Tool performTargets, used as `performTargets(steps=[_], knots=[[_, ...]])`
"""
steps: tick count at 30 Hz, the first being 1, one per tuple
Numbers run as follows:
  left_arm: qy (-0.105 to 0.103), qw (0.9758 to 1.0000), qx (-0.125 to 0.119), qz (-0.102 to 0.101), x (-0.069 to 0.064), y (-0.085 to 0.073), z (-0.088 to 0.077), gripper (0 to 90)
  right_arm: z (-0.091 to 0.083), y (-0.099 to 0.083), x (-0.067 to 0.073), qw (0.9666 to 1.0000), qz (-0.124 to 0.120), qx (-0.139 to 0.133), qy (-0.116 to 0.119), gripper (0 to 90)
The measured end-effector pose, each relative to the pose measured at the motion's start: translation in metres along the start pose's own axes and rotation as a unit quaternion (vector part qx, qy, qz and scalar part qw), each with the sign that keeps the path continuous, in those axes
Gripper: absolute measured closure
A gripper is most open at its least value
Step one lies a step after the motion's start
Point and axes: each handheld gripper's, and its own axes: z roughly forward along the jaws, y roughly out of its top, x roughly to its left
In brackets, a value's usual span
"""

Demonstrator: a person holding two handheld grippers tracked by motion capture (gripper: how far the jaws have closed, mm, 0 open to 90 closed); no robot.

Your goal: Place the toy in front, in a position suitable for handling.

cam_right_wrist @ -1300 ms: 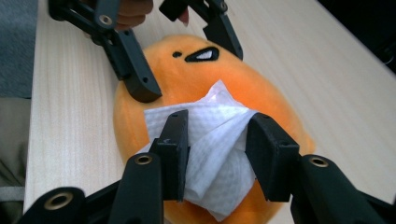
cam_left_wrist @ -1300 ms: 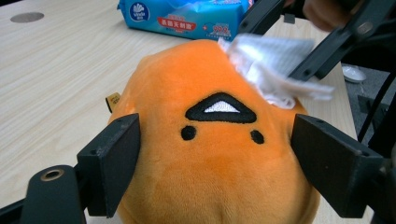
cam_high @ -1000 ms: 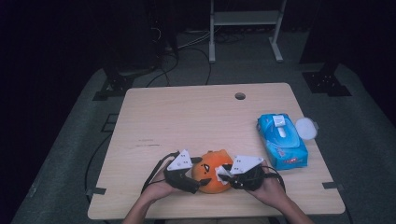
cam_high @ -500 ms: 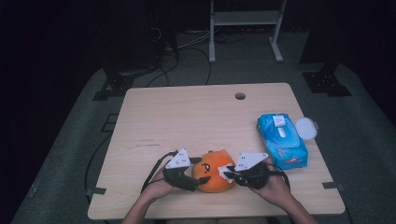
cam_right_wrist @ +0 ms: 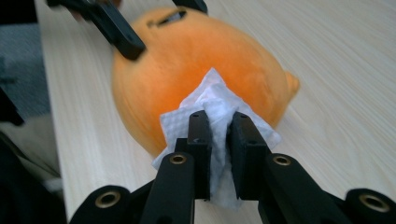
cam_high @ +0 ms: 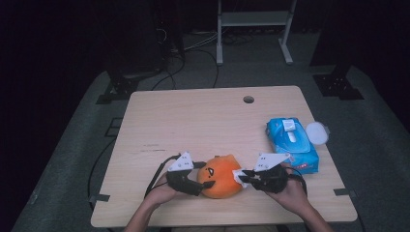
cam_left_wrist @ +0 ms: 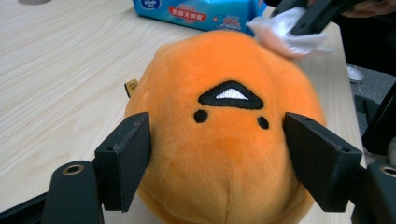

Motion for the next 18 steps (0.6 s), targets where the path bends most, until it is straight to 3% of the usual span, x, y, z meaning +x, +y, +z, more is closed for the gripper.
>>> performTargets(steps=[3,4,5,6,9,13,15,18], knots=[[0.000,0.9999,-0.005,-0.011,0.002,-0.001,0.000,25.0,0.002,0.006,0.006,0.9999,-0.005,-0.009,0.012,78.8],[0.001,0.9999,-0.006,-0.015,0.004,-0.001,0.001,25.0,0.008,0.011,0.014,0.9992,-0.009,-0.015,0.035,78.8],[0.000,0.9999,-0.006,-0.016,0.004,-0.001,0.001,25.0,0.008,0.011,0.014,0.9992,-0.009,-0.015,0.035,78.8],[0.000,0.9999,-0.005,-0.015,0.004,-0.001,0.001,25.0,0.014,0.015,0.022,0.9990,-0.028,-0.007,0.033,78.8],[-0.002,0.9998,-0.007,-0.020,0.007,-0.002,-0.001,25.0,0.014,0.016,0.022,0.9990,-0.031,-0.007,0.031,78.8],[-0.004,0.9995,-0.011,-0.031,0.011,-0.004,-0.002,25.1,0.006,0.009,0.006,0.9997,-0.011,-0.013,0.015,78.9],[-0.005,0.9994,-0.012,-0.032,0.012,-0.004,-0.002,25.1,0.000,0.000,-0.009,0.9997,0.014,-0.019,0.004,78.8],[-0.004,0.9994,-0.012,-0.033,0.012,-0.004,-0.002,25.0,-0.002,-0.005,-0.015,0.9993,0.028,-0.022,0.007,78.8]])
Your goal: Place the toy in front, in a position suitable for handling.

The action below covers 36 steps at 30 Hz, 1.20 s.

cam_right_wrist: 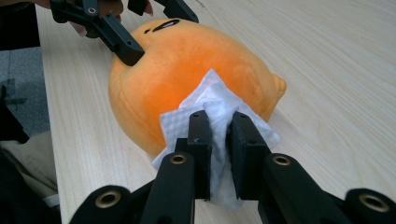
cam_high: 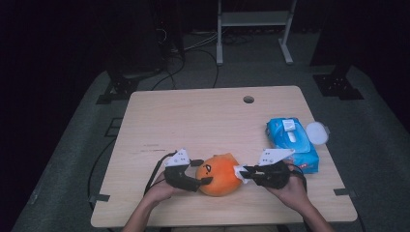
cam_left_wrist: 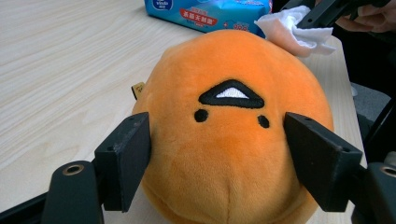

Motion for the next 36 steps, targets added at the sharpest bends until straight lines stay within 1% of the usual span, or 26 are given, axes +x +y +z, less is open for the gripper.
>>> performTargets(steps=[3,5,6,7,8,10,13,14,15,16,17,18,19,20,21,22,25,27,28,29,31,32,33,34,35,36], knots=[[0.003,1.0000,0.001,0.000,0.000,0.000,0.000,25.0,0.001,0.000,0.002,1.0000,-0.001,0.001,0.000,78.7],[0.005,1.0000,0.002,-0.003,0.000,0.001,0.000,25.0,0.001,0.003,0.008,1.0000,-0.008,-0.001,0.002,78.7],[0.006,1.0000,0.000,-0.006,-0.001,0.002,0.002,25.0,0.004,0.007,0.016,0.9997,-0.017,-0.004,0.016,78.7],[0.006,1.0000,0.000,-0.006,-0.001,0.002,0.002,25.0,0.004,0.007,0.016,0.9997,-0.017,-0.004,0.016,78.7],[0.007,1.0000,0.001,-0.003,-0.001,0.003,0.003,25.0,0.010,0.011,0.027,0.9991,-0.031,0.001,0.028,78.7],[0.007,1.0000,0.003,-0.004,0.000,0.002,0.001,25.0,0.014,0.013,0.034,0.9985,-0.048,0.007,0.026,78.7],[0.006,0.9999,0.003,-0.010,0.001,0.001,0.000,25.1,0.012,0.015,0.030,0.9986,-0.045,0.003,0.027,78.7],[0.003,0.9999,0.000,-0.011,0.003,0.000,-0.001,25.1,0.008,0.013,0.023,0.9992,-0.038,0.000,0.010,78.7],[0.003,0.9999,0.000,-0.011,0.003,0.000,-0.001,25.1,0.008,0.013,0.023,0.9992,-0.038,0.000,0.010,78.7],[0.002,0.9999,-0.001,-0.013,0.005,0.000,-0.001,25.0,0.004,0.009,0.012,0.9997,-0.025,-0.005,-0.001,78.7],[0.002,0.9999,-0.001,-0.013,0.005,0.000,-0.001,25.0,0.004,0.009,0.012,0.9997,-0.025,-0.005,-0.001,78.7],[0.002,0.9999,-0.001,-0.013,0.005,0.000,-0.001,25.0,0.001,0.004,0.002,0.9999,-0.007,-0.007,-0.010,78.7],[0.002,0.9999,-0.001,-0.013,0.005,0.000,-0.001,25.0,0.001,0.004,0.002,0.9999,-0.007,-0.007,-0.010,78.7],[0.003,0.9999,-0.001,-0.011,0.005,0.000,-0.001,24.9,0.000,0.001,-0.004,0.9999,0.006,-0.007,-0.012,78.6],[0.003,0.9999,-0.001,-0.012,0.004,0.000,-0.001,24.9,0.000,0.001,-0.004,0.9999,0.006,-0.007,-0.012,78.6],[0.004,0.9999,0.000,-0.012,0.005,0.000,-0.001,24.6,0.000,-0.002,-0.008,0.9999,0.014,-0.002,-0.010,78.6],[0.007,0.9999,0.000,-0.011,0.004,0.000,-0.001,24.2,0.000,-0.003,-0.009,0.9998,0.018,0.000,-0.003,78.6],[0.013,0.9999,0.000,-0.011,0.006,0.000,-0.002,24.0,0.000,-0.003,-0.004,0.9999,0.014,0.001,0.003,78.6],[0.024,0.9995,-0.002,-0.020,0.009,-0.001,-0.003,24.1,0.001,0.000,0.003,0.9998,0.009,-0.003,0.018,78.6],[0.024,0.9995,-0.002,-0.020,0.009,-0.001,-0.003,24.2,0.001,0.000,0.003,0.9998,0.009,-0.003,0.018,78.6],[0.034,0.9990,-0.005,-0.028,0.012,-0.002,-0.004,24.2,0.004,0.004,0.012,0.9995,-0.003,-0.002,0.032,78.6],[0.035,0.9990,-0.006,-0.030,0.013,-0.002,-0.006,24.1,0.009,0.007,0.017,0.9993,-0.019,0.003,0.031,78.6],[0.035,0.9990,-0.006,-0.030,0.013,-0.002,-0.006,24.1,0.009,0.007,0.017,0.9993,-0.019,0.003,0.031,78.6],[0.025,0.9990,-0.014,-0.034,0.013,-0.002,-0.008,23.9,0.009,0.007,0.017,0.9994,-0.014,0.004,0.031,78.6],[0.025,0.9990,-0.014,-0.034,0.013,-0.002,-0.008,23.5,0.009,0.007,0.017,0.9994,-0.014,0.004,0.031,78.6],[0.006,0.9989,-0.022,-0.040,0.012,-0.001,-0.008,23.1,0.008,0.005,0.011,0.9996,-0.009,0.003,0.028,78.5]])
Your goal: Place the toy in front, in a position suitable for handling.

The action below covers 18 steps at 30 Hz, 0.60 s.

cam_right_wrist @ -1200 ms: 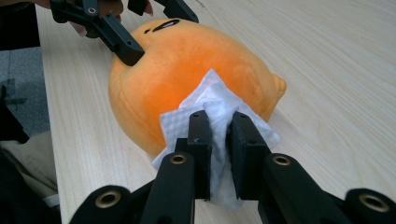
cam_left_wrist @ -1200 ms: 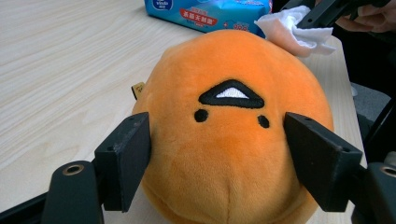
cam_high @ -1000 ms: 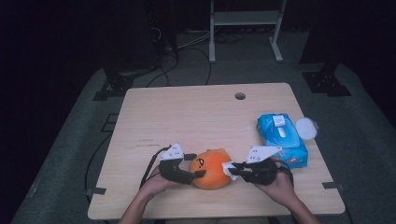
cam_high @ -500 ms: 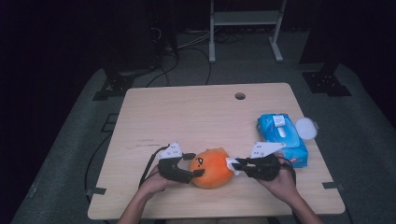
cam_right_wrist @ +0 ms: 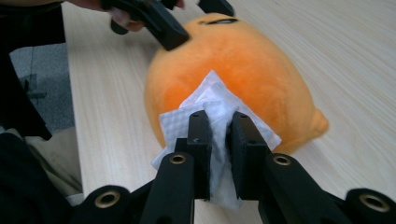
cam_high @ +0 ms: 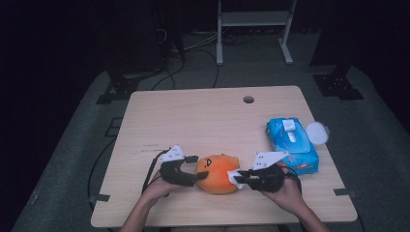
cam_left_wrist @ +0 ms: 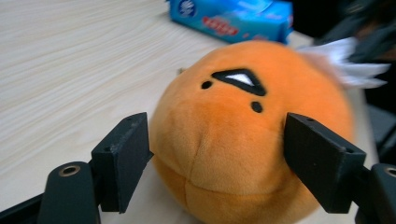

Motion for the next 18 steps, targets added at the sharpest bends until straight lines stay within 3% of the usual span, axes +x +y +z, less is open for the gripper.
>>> performTargets(steps=[4,6,10,12,15,17,18], knots=[[-0.019,0.9998,0.003,0.009,-0.006,0.002,0.004,22.7,-0.003,-0.004,-0.007,0.9998,0.017,-0.002,-0.007,78.5],[-0.027,0.9994,0.008,0.021,-0.010,0.002,0.007,22.7,-0.002,-0.001,-0.001,0.9999,0.008,-0.004,-0.009,78.5],[-0.026,0.9992,0.012,0.029,-0.013,0.002,0.007,24.0,0.003,0.005,0.011,0.9999,-0.012,-0.007,0.004,78.5],[-0.014,0.9992,0.020,0.033,-0.014,0.002,0.008,25.2,0.005,0.006,0.013,0.9998,-0.020,-0.004,-0.002,78.5],[-0.014,0.9993,0.018,0.031,-0.013,0.002,0.008,25.5,0.004,0.006,0.009,0.9998,-0.016,-0.005,-0.004,78.5],[-0.018,0.9993,0.016,0.028,-0.011,0.001,0.007,25.5,0.001,0.004,0.003,0.9997,-0.011,-0.004,-0.020,78.5],[-0.021,0.9994,0.015,0.025,-0.010,0.000,0.006,25.5,-0.002,-0.001,-0.004,0.9992,-0.005,0.000,-0.041,78.5]])
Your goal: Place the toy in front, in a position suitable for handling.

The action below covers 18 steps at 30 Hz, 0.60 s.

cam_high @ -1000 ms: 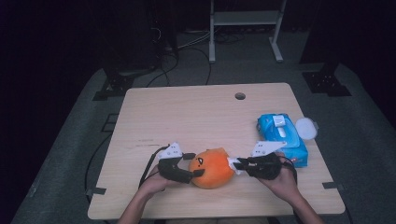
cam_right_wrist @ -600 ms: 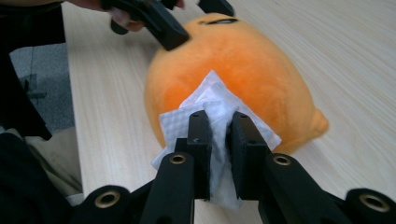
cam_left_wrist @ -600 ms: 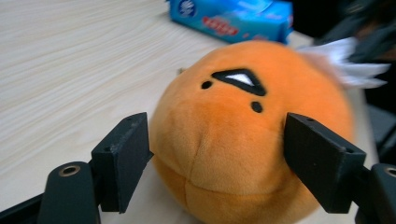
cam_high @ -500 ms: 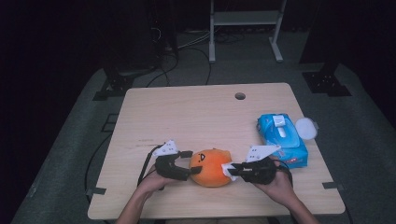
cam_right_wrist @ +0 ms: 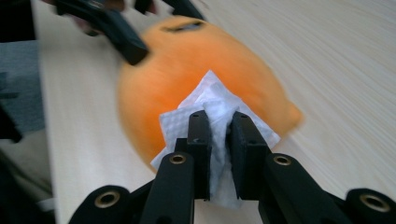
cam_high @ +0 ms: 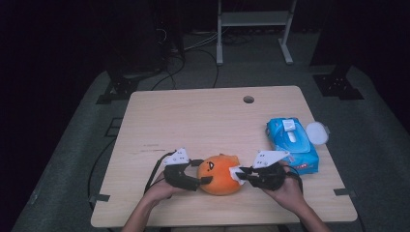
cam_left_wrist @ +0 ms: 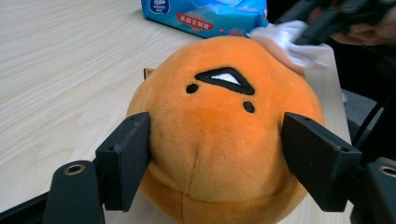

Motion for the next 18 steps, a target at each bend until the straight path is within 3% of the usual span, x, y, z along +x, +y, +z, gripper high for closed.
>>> performTargets(steps=[5,7,10,12,15,18], knots=[[0.006,1.0000,0.004,0.005,-0.003,0.003,0.001,25.4,-0.003,-0.006,-0.009,0.9997,0.019,0.003,-0.013,78.5],[0.011,0.9999,0.005,0.008,-0.006,0.005,0.003,25.4,-0.002,-0.003,-0.004,0.9998,0.013,0.000,-0.011,78.5],[0.014,0.9998,0.005,0.016,-0.012,0.008,0.007,25.4,0.003,0.008,0.013,0.9998,-0.010,-0.014,0.012,78.4],[0.019,0.9994,0.010,0.025,-0.014,0.009,0.008,25.4,0.007,0.011,0.018,0.9997,-0.022,-0.010,0.011,78.4],[0.018,0.9995,0.009,0.024,-0.013,0.008,0.007,25.8,0.008,0.010,0.017,0.9997,-0.022,-0.008,0.010,78.4],[0.017,0.9997,0.008,0.015,-0.009,0.006,0.006,26.0,0.003,0.005,0.006,0.9998,-0.014,-0.005,-0.012,78.4]])
